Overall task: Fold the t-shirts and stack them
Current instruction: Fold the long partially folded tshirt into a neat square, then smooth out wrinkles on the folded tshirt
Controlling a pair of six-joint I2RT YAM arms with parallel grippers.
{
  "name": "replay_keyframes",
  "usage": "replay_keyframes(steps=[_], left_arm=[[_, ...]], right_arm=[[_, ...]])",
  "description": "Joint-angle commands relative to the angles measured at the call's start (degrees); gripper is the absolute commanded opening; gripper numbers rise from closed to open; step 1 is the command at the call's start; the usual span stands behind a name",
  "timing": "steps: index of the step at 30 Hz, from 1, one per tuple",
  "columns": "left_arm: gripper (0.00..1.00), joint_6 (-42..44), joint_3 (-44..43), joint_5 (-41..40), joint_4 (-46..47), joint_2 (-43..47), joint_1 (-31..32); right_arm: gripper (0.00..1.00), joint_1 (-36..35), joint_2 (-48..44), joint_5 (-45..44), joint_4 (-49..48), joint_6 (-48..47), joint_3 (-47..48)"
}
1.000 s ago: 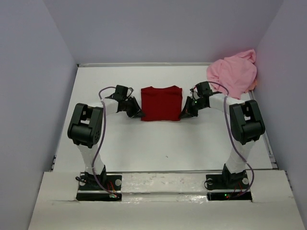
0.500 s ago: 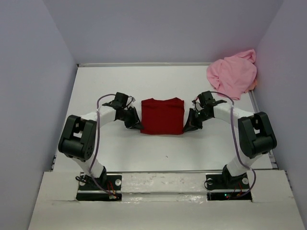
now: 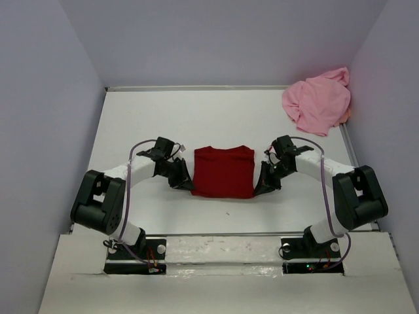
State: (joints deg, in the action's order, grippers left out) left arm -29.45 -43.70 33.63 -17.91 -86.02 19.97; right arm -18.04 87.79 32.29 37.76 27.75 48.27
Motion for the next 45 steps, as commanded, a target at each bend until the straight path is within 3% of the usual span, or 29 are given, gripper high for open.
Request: replay_keyframes(steps=[1, 4, 8, 10, 12, 13, 15, 24, 29, 32, 34, 35, 36, 37, 38, 45], left_arm=[[0.15, 1.77, 1.95, 0.03, -2.66, 2.26, -0.10], [0.33, 1.68, 2.48, 0.74, -1.69, 2.17, 0.16], [0.45, 0.98, 2.83, 1.18, -0.37, 1.91, 0.42], [0.56, 0.80, 2.83, 1.61, 0.24, 1.47, 0.51], [0.63, 0.71, 2.57, 1.53, 0.51, 1.12, 0.77], [0.67, 0.62, 2.22, 1.44, 0.51, 1.20, 0.86], [0.69, 0.71, 1.78, 1.18, 0.33, 1.73, 0.86], [0.69, 1.68, -2.61, 0.13, -2.38, 2.43, 0.86], [0.64, 3.43, -7.18, -3.74, -7.21, 3.31, 0.78], [0.60, 3.53, -9.29, -4.62, -8.10, 5.24, 0.78], [0.52, 2.39, -9.73, -3.23, -6.97, 7.00, 0.86], [0.44, 1.69, -9.39, -2.00, -4.53, 7.53, 0.86], [0.33, 0.03, -9.12, -0.68, -2.93, 8.14, 0.86], [0.09, -0.95, -8.68, 2.12, -1.44, 8.23, 0.86], [0.00, -1.91, -7.72, 3.54, 0.32, 8.15, 0.78], [0.00, -5.96, -5.61, 8.29, 9.55, 6.48, 1.22]], right_arm=[[0.00, -0.41, -2.80, -2.24, 4.43, -1.82, -1.86], [0.00, -0.94, -2.45, -2.32, 4.43, -1.91, -2.13], [0.00, -1.46, -1.75, -2.41, 4.08, -1.82, -2.04], [0.12, -1.47, -1.22, -2.24, 3.73, -1.99, -2.22], [0.39, -1.47, -1.30, -2.76, 3.64, -1.65, -2.22], [0.45, -1.47, -1.74, -3.11, 3.55, -1.38, -2.13], [0.60, -1.47, -2.36, -3.90, 3.64, -1.29, -1.52], [0.62, -1.47, -3.59, -8.55, 7.94, -2.69, 2.88], [0.61, -1.47, -5.87, -12.42, 10.75, -2.53, 4.81], [0.55, -1.47, -8.94, -12.79, 11.81, -2.00, 6.74], [0.35, -1.47, -10.79, -11.39, 10.33, -1.30, 7.54], [0.00, -1.47, -10.88, -8.94, 9.36, -0.77, 7.63], [0.00, -1.47, -10.88, -7.61, 7.70, -0.42, 7.63], [0.00, -1.47, -10.71, -5.94, 6.55, -0.07, 7.37], [0.00, -1.47, -9.93, -4.19, 5.41, 0.29, 7.28], [0.00, -2.00, -7.37, 1.89, -0.84, 4.07, 6.93]])
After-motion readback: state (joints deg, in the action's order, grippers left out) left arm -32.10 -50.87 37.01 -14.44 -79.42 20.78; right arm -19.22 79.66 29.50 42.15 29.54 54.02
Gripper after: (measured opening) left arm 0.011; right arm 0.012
